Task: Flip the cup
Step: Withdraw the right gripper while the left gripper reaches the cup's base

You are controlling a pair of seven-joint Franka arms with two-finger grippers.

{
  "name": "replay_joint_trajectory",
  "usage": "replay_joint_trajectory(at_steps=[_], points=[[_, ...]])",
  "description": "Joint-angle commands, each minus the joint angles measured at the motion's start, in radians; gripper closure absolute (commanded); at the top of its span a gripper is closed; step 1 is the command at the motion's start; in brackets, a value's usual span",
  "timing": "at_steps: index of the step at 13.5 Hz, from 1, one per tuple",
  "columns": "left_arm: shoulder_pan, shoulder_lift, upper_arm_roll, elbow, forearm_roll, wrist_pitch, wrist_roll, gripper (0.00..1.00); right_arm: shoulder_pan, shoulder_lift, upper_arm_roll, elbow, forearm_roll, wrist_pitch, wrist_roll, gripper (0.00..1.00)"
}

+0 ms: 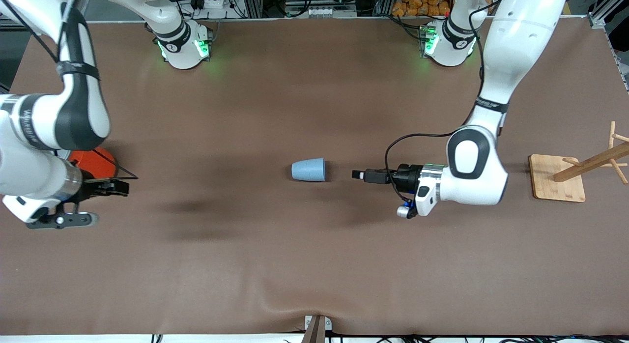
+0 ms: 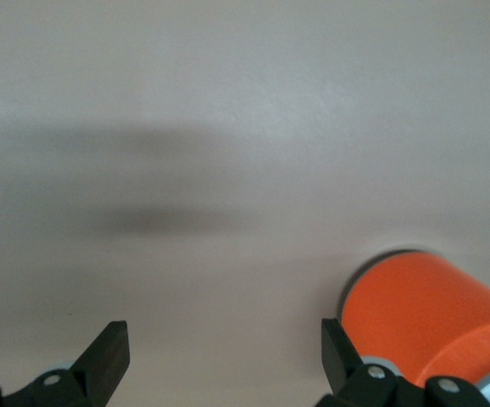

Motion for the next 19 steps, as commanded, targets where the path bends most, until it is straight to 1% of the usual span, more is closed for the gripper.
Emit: replay_joint_trajectory(at_steps=[1,2,4,5,6,7,8,9,11,12,13,14,16,17,19], points=[[-0.027,0.043,-0.007,-0.042,-0.163,0.041,0.154,0.00,-0.028,-0.158,0.017,-0.204,0.019,0.077,0.019,0.00],[-0.042,0.067,-0.007,-0.039,-0.207,0.042,0.184,0.00,-0.048,-0.198,0.019,-0.254,0.019,0.091,0.018,0.00],[-0.070,0.115,-0.007,-0.022,-0.279,0.079,0.236,0.00,-0.066,-0.260,0.019,-0.319,0.020,0.082,0.019,0.00],[-0.102,0.130,-0.007,-0.015,-0.332,0.100,0.253,0.00,-0.089,-0.280,0.017,-0.334,0.023,0.076,0.018,0.00],[-0.120,0.136,-0.006,-0.015,-0.365,0.114,0.259,0.00,-0.141,-0.280,0.019,-0.327,0.053,0.047,0.006,0.00],[-0.136,0.153,-0.006,-0.013,-0.377,0.122,0.261,0.00,-0.169,-0.280,0.019,-0.315,0.121,0.004,0.001,0.00],[-0.148,0.162,-0.006,-0.013,-0.400,0.133,0.262,0.00,-0.168,-0.280,0.017,-0.289,0.152,-0.051,0.002,0.00],[-0.159,0.164,-0.006,-0.013,-0.417,0.134,0.264,0.00,-0.159,-0.278,0.022,-0.251,0.150,-0.081,0.015,0.00],[-0.156,0.164,-0.006,-0.013,-0.411,0.133,0.284,0.00,-0.117,-0.274,0.031,-0.175,0.120,-0.144,0.088,0.00],[-0.153,0.164,-0.006,-0.014,-0.411,0.133,0.294,0.00,-0.094,-0.274,0.032,-0.148,0.082,-0.168,0.114,0.00],[-0.153,0.164,-0.006,-0.015,-0.410,0.133,0.296,0.00,-0.076,-0.280,0.032,-0.131,0.048,-0.179,0.105,0.00],[-0.153,0.164,-0.004,-0.015,-0.410,0.134,0.297,0.00,-0.074,-0.292,0.032,-0.131,0.036,-0.179,0.101,0.00],[-0.159,0.179,-0.004,-0.015,-0.413,0.134,0.305,0.00,-0.074,-0.314,0.031,-0.126,0.034,-0.184,0.090,0.00],[-0.165,0.187,-0.004,-0.015,-0.420,0.136,0.314,0.00,-0.082,-0.315,0.028,-0.099,0.034,-0.207,0.084,0.00],[-0.174,0.202,-0.004,-0.013,-0.419,0.137,0.316,0.00,-0.106,-0.304,0.026,-0.007,0.034,-0.297,0.050,0.00]])
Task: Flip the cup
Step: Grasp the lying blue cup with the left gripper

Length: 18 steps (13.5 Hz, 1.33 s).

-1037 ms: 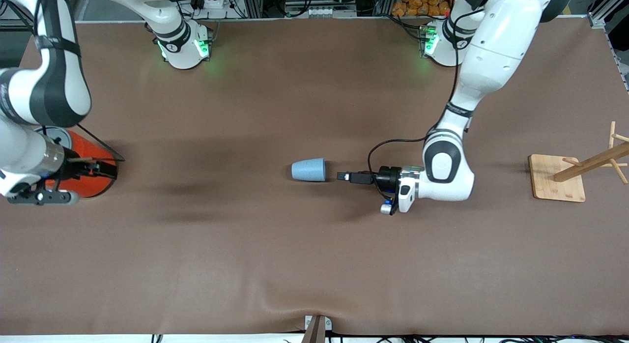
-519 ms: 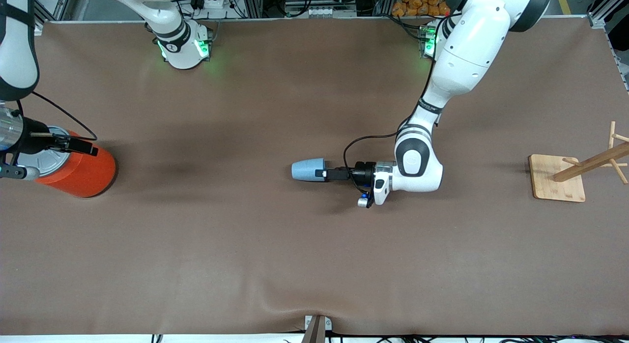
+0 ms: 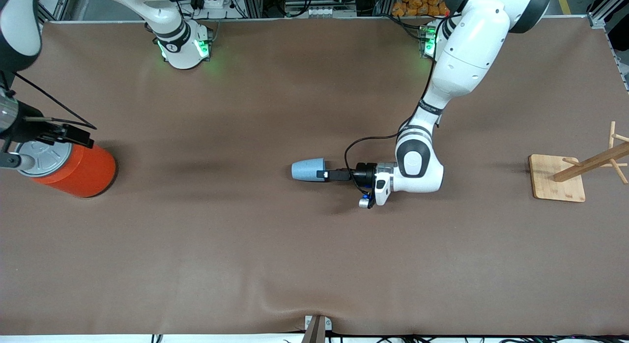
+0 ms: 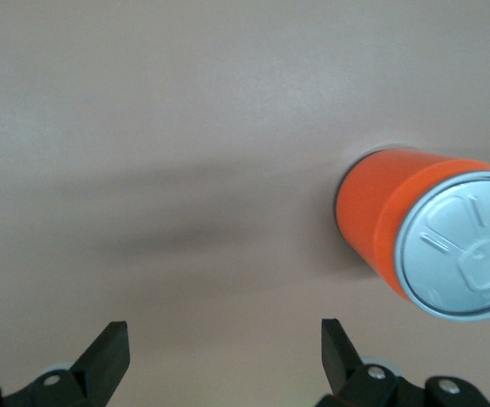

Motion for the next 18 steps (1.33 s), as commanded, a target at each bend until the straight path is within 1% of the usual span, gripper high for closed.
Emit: replay_joint_trajectory(at_steps=[1,2,3,4,5,6,8,9,10,11,12,13,15,17,18], points=[[-0.013,0.026,0.001,0.014,-0.027,0.010,0.030,0.00,-0.035,-0.004,0.002,0.074,-0.004,-0.078,-0.059,0.00],[-0.014,0.026,0.001,0.014,-0.027,0.010,0.030,0.00,-0.043,-0.004,0.002,0.074,0.005,-0.078,-0.062,0.00],[-0.016,0.024,0.001,0.014,-0.027,0.010,0.031,0.03,-0.040,-0.004,0.004,0.077,0.008,-0.081,-0.050,0.00],[-0.022,0.026,0.001,0.014,-0.030,0.010,0.031,0.15,-0.032,-0.007,0.007,0.078,0.008,-0.084,-0.041,0.00],[-0.028,0.026,-0.001,0.015,-0.033,0.010,0.031,0.19,-0.031,-0.008,0.011,0.078,0.010,-0.086,-0.017,0.00],[-0.028,0.026,-0.001,0.024,-0.037,0.010,0.031,0.19,-0.026,-0.008,0.013,0.078,0.019,-0.084,0.006,0.00],[-0.036,0.033,-0.001,0.029,-0.039,0.010,0.031,0.25,-0.023,-0.019,0.010,0.077,0.025,-0.080,-0.001,0.00],[-0.034,0.032,0.001,0.029,-0.033,0.010,0.031,0.54,-0.023,-0.021,0.010,0.075,0.025,-0.083,-0.006,0.00],[-0.031,0.032,0.001,0.029,-0.027,0.010,0.033,0.74,-0.021,-0.030,0.010,0.072,0.025,-0.084,-0.003,0.00],[-0.031,0.033,0.001,0.027,-0.025,0.010,0.034,0.82,-0.021,-0.034,0.020,0.069,0.027,-0.084,0.004,0.00],[-0.031,0.033,0.002,0.026,-0.024,0.010,0.034,0.87,-0.032,-0.045,0.037,0.068,0.025,-0.090,0.005,0.00],[-0.030,0.033,0.002,0.026,-0.022,0.010,0.030,1.00,-0.034,-0.048,0.040,0.068,0.025,-0.095,0.005,0.00],[-0.034,0.032,0.002,0.026,-0.024,0.010,0.028,1.00,-0.044,-0.057,0.044,0.069,0.025,-0.113,0.005,0.00],[-0.027,0.015,0.005,0.029,-0.019,0.007,0.004,1.00,-0.082,-0.064,0.091,0.069,0.025,-0.121,0.005,0.00],[-0.027,-0.003,0.005,0.035,0.005,0.007,-0.065,1.00,-0.107,-0.064,0.117,0.069,0.025,-0.126,0.005,0.00]])
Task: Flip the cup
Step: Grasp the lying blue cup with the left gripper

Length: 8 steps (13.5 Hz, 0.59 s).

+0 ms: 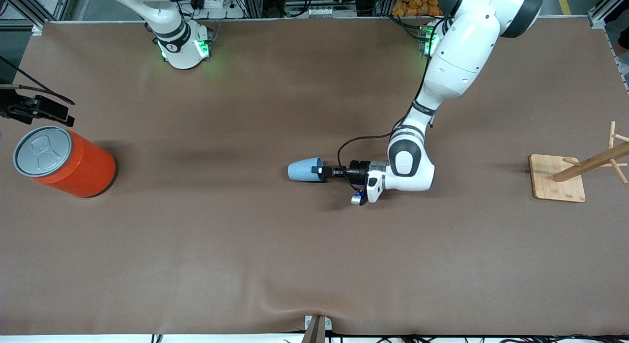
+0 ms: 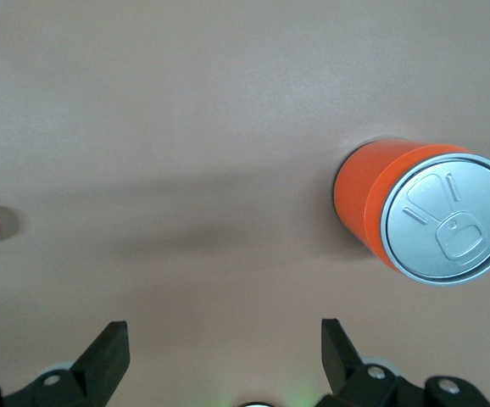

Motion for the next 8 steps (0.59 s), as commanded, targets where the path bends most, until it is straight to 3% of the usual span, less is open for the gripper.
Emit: replay_joint_trajectory(at_steps=[1,5,8], points=[[0.002,-0.058,0.004,0.031,0.067,0.005,-0.173,1.00,-0.056,-0.029,0.060,-0.006,0.010,-0.017,0.017,0.00],[0.022,-0.257,0.012,0.048,0.386,-0.001,-0.534,1.00,-0.050,-0.046,0.060,-0.029,0.002,-0.007,0.017,0.00],[0.107,-0.357,0.010,0.039,0.645,-0.044,-0.605,1.00,-0.050,-0.043,0.060,-0.029,-0.002,0.006,0.008,0.00]])
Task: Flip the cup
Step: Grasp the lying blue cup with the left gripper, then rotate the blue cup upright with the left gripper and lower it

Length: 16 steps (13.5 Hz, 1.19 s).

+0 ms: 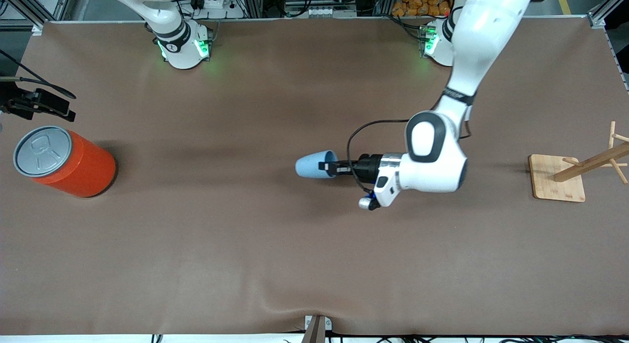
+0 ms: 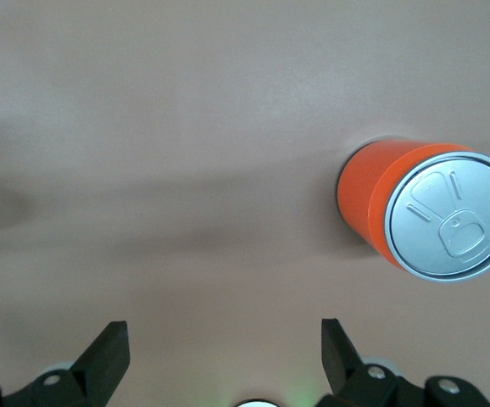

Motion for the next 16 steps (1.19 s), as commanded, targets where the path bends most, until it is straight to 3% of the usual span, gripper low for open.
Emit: replay_joint_trajectory(at_steps=[1,5,6,7,9,10,11,16], points=[[0.084,-0.091,-0.001,-0.048,0.220,-0.070,-0.016,1.00,-0.026,-0.025,0.021,-0.025,-0.002,0.009,0.006,0.00],[0.157,-0.262,-0.001,-0.125,0.735,-0.123,-0.094,1.00,-0.031,-0.024,0.018,-0.020,-0.003,-0.028,0.003,0.00],[0.170,-0.288,-0.001,-0.161,0.806,-0.113,-0.092,1.00,-0.029,-0.021,0.018,-0.017,-0.003,-0.028,0.014,0.00],[0.203,-0.312,-0.001,-0.207,0.887,-0.082,-0.088,1.00,-0.022,-0.019,0.019,-0.017,-0.008,-0.028,0.012,0.00],[0.229,-0.386,-0.004,-0.413,1.039,0.140,-0.080,1.00,-0.026,-0.019,0.019,-0.011,-0.023,-0.019,0.006,0.00],[0.244,-0.417,-0.006,-0.542,1.078,0.296,-0.073,1.00,-0.026,-0.018,0.019,-0.005,-0.023,-0.017,0.004,0.00],[0.244,-0.426,-0.006,-0.601,1.097,0.360,-0.073,1.00,-0.023,-0.016,0.019,-0.003,-0.023,-0.017,0.004,0.00],[0.246,-0.396,-0.001,-0.658,1.160,0.428,-0.114,1.00,-0.025,-0.015,0.019,-0.003,-0.023,-0.006,0.004,0.00]])
